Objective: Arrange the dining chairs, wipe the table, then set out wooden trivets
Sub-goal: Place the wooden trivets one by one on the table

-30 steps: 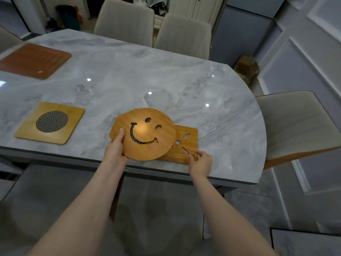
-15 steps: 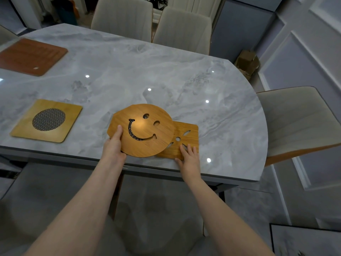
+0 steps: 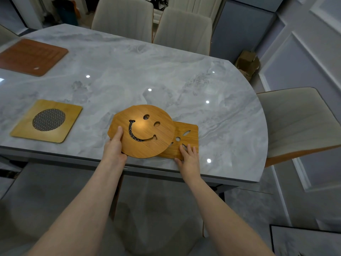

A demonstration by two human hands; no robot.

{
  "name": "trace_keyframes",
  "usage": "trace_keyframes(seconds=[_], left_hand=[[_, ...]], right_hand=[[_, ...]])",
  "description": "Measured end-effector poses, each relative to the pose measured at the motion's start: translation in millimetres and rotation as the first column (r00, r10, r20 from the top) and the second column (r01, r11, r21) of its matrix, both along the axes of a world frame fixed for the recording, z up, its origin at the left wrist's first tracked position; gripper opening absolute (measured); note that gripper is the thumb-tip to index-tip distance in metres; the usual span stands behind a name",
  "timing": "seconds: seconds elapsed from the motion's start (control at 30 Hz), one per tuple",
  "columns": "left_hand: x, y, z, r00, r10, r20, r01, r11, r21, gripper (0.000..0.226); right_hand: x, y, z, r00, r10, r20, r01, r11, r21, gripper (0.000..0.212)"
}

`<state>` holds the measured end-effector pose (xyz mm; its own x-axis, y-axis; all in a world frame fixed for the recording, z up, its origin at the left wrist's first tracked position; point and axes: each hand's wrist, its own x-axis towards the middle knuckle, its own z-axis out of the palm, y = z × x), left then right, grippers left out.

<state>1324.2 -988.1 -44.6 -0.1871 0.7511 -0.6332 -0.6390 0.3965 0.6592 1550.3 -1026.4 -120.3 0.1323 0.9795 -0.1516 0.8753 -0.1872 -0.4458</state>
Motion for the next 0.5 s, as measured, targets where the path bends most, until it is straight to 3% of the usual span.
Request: trace_keyframes(seconds=[0.5], left_hand=[[2.9, -1.1, 2.6, 1.000, 0.027, 0.009, -0.026, 1.000, -0.013, 0.049]], right_hand=[[-0.9, 2.7, 2.2, 1.000, 0.005, 0.028, -0.004, 1.000, -0.027, 0.059]])
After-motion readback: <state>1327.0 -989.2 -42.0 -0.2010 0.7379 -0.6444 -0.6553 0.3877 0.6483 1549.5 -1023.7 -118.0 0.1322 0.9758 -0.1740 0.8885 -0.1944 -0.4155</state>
